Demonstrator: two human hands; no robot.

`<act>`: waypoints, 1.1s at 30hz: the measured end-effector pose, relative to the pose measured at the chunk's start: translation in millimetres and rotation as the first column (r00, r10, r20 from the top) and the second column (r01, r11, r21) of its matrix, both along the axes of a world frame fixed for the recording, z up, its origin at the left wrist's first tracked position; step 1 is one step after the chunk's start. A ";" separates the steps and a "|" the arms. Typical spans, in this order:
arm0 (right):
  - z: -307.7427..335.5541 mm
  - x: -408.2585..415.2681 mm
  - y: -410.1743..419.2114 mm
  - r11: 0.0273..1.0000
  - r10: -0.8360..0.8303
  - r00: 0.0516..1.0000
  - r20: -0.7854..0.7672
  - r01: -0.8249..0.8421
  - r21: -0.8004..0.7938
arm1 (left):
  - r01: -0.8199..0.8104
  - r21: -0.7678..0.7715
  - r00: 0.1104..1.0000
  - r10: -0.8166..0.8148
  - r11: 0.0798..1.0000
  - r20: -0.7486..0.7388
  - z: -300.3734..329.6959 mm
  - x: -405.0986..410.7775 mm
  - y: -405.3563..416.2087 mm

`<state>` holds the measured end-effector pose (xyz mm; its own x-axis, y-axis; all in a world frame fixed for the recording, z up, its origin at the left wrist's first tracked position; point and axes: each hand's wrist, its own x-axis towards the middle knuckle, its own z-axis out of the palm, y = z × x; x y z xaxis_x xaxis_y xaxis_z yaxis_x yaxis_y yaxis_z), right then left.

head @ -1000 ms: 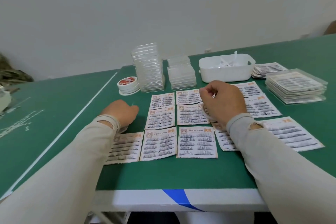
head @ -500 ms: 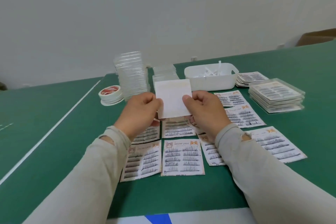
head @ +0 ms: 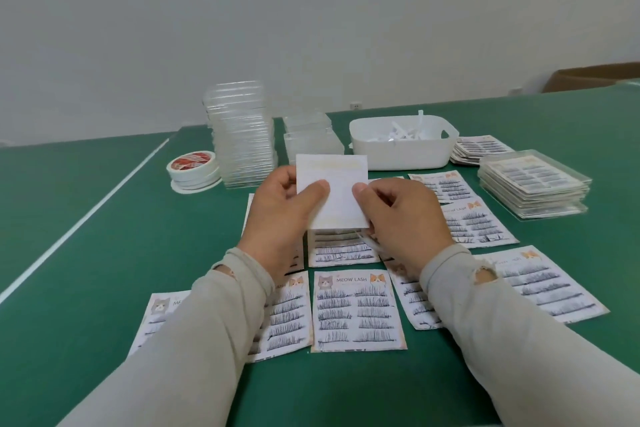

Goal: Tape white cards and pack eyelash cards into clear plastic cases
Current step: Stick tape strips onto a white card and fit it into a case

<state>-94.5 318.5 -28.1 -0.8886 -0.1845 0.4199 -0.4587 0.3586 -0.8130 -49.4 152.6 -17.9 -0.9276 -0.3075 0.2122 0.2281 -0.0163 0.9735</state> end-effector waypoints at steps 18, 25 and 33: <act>23.9 9.9 22.1 0.688 0.032 0.985 0.167 -0.143 0.712 | 0.016 0.453 1.000 -0.024 0.891 0.012 -0.1 -8.3 -7.6; 47.0 15.6 34.0 0.788 -0.091 0.992 -0.086 0.124 0.603 | -0.004 0.435 1.000 0.017 0.900 -0.026 0.4 -7.4 -7.8; 65.8 -1.9 36.9 0.875 0.009 0.999 -0.030 0.007 0.484 | -0.046 0.430 0.998 0.059 0.902 -0.015 6.7 -2.0 -8.8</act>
